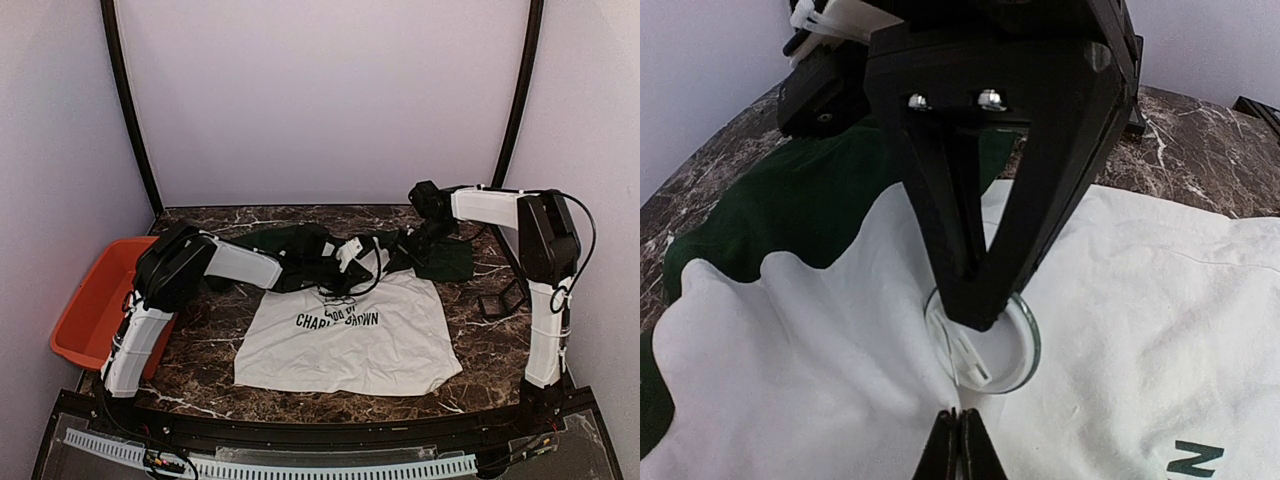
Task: Pin the brooch onto the clothing
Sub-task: Cross the brooch on the flattened clothing.
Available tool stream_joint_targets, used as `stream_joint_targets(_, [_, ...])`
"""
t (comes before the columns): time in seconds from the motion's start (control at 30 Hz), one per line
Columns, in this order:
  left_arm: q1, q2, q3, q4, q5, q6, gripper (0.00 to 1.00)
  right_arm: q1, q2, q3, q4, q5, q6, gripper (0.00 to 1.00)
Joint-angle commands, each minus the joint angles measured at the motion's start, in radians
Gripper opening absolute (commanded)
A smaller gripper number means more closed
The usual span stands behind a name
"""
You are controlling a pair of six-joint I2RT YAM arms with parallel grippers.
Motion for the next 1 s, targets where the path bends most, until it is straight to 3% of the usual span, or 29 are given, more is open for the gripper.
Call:
stream_joint_targets(0.0, [-0.02,-0.079,-0.021,0.03,0.003,0.037,0.01,-0.005,0.027,0.006,-0.031,0.023,-0.01,0.0])
stream_joint_targets(0.3, [-0.033,-0.08,-0.026,0.028,0.008,0.057,0.01,-0.004,0.018,0.012,-0.024,0.016,-0.016,0.0])
stream_joint_targets(0.7, [-0.033,-0.07,-0.015,-0.026,-0.117,0.078,0.01,-0.013,-0.056,-0.041,-0.012,0.014,-0.033,0.0])
stream_joint_targets(0.97, [-0.033,-0.068,-0.012,-0.011,-0.049,0.062,0.01,-0.014,-0.027,-0.027,-0.015,0.022,-0.029,0.0])
